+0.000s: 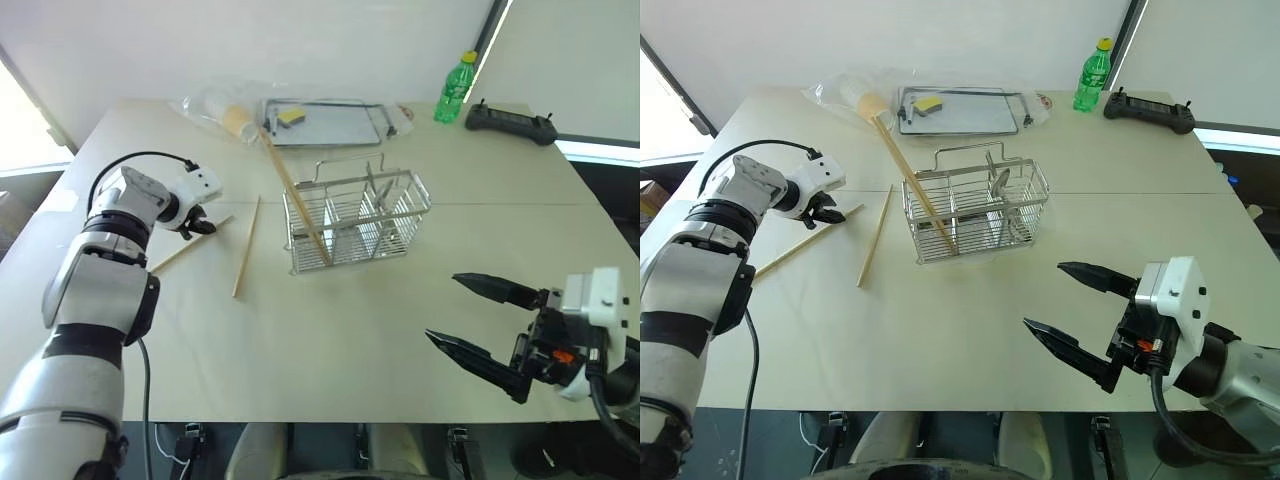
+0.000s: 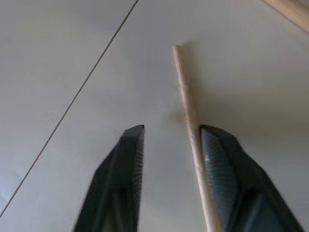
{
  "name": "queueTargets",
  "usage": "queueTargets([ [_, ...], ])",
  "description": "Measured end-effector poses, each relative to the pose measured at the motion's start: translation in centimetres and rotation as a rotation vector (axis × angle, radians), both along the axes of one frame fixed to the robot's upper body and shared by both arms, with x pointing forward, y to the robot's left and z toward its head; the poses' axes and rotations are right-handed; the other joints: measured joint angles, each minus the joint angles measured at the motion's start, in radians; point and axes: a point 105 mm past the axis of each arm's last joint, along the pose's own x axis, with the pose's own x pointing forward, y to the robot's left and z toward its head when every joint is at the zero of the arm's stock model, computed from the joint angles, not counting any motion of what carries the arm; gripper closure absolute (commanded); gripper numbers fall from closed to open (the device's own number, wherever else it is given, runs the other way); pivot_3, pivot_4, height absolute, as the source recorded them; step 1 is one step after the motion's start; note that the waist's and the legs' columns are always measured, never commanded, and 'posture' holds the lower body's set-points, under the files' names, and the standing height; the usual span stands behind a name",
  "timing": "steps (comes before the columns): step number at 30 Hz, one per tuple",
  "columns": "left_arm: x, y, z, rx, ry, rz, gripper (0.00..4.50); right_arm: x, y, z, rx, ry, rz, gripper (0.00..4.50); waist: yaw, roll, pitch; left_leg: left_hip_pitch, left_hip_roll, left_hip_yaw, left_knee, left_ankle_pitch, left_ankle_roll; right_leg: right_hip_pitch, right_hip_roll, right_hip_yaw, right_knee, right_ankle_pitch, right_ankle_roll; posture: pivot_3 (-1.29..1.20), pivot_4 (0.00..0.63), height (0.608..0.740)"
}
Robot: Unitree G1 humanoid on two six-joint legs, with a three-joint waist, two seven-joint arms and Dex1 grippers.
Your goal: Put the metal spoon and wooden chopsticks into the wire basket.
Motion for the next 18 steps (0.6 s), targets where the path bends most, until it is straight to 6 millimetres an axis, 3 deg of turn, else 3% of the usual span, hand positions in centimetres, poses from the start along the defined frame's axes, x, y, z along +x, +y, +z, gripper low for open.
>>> queueTargets([
  [1,0.0,0.0,-0.1,-0.003,0.002,0.004,4.28,0.0,0.0,0.0,0.000,0.000,0.004,0.00,0.000,0.000,0.000,0.000,0.000,0.000,0.000,0.000,0.000,0.000,0.000,0.000,0.000,0.000,0.000,0.00,0.150,0.709],
  [2,-0.1,0.1,-0.1,-0.008,0.003,0.007,4.45,0.0,0.0,0.0,-0.002,0.001,0.009,0.00,0.000,0.000,0.000,0.000,0.000,0.000,0.000,0.000,0.000,0.000,0.000,0.000,0.000,0.000,0.000,0.00,0.150,0.709],
  [12,0.0,0.5,-0.2,-0.095,-0.016,0.081,4.45,0.4,-0.3,0.3,-0.001,-0.010,0.013,0.00,0.000,0.000,0.000,0.000,0.000,0.000,0.000,0.000,0.000,0.000,0.000,0.000,0.000,0.000,0.000,0.00,0.150,0.709],
  [16,0.9,1.1,1.7,-0.258,-0.141,0.190,4.45,0.4,-0.3,0.3,0.002,-0.007,0.018,0.00,0.000,-0.001,0.000,-0.001,0.000,0.000,0.000,0.000,0.000,0.000,0.000,0.000,0.000,0.000,0.000,0.00,0.150,0.709],
  [18,1.8,0.7,4.5,-0.446,-0.243,0.252,4.45,0.4,-0.3,0.3,0.002,-0.006,0.018,0.00,0.001,-0.004,0.002,-0.002,0.000,-0.001,0.001,0.000,0.000,-0.002,0.000,-0.001,0.001,0.000,0.000,0.00,0.150,0.709],
])
